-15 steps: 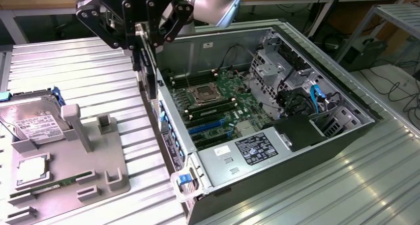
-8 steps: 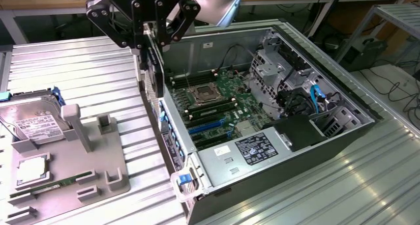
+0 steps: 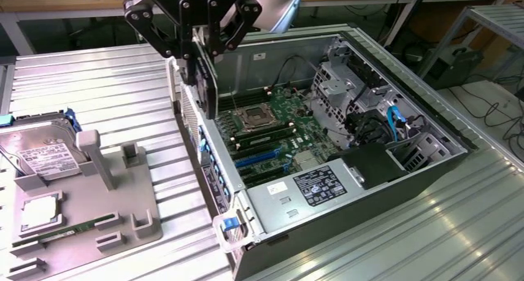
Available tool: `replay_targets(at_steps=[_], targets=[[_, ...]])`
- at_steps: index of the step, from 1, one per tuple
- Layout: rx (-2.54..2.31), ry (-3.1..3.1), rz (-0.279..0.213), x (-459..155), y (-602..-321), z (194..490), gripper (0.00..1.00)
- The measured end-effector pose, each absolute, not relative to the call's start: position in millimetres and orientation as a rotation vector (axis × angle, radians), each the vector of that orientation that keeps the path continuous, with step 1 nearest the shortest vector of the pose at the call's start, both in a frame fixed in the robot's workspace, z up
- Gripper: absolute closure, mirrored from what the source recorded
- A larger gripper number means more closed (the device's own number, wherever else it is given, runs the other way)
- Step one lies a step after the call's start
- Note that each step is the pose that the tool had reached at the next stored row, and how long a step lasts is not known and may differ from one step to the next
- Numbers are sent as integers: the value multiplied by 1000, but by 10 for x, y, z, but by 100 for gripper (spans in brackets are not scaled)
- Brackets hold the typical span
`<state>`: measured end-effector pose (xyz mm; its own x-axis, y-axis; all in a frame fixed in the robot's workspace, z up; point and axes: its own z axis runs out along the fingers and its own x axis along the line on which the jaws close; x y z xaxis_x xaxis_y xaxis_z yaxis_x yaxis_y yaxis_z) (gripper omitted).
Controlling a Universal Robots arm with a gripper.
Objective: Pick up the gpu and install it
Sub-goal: 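Pick up the gpu and move the gpu toward the slot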
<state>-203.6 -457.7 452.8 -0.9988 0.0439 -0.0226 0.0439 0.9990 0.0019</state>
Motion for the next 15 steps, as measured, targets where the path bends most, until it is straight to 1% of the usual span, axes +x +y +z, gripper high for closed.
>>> replay_targets(at_steps=[15], targets=[[68,3118,2,-1762,-4577,4528,72]])
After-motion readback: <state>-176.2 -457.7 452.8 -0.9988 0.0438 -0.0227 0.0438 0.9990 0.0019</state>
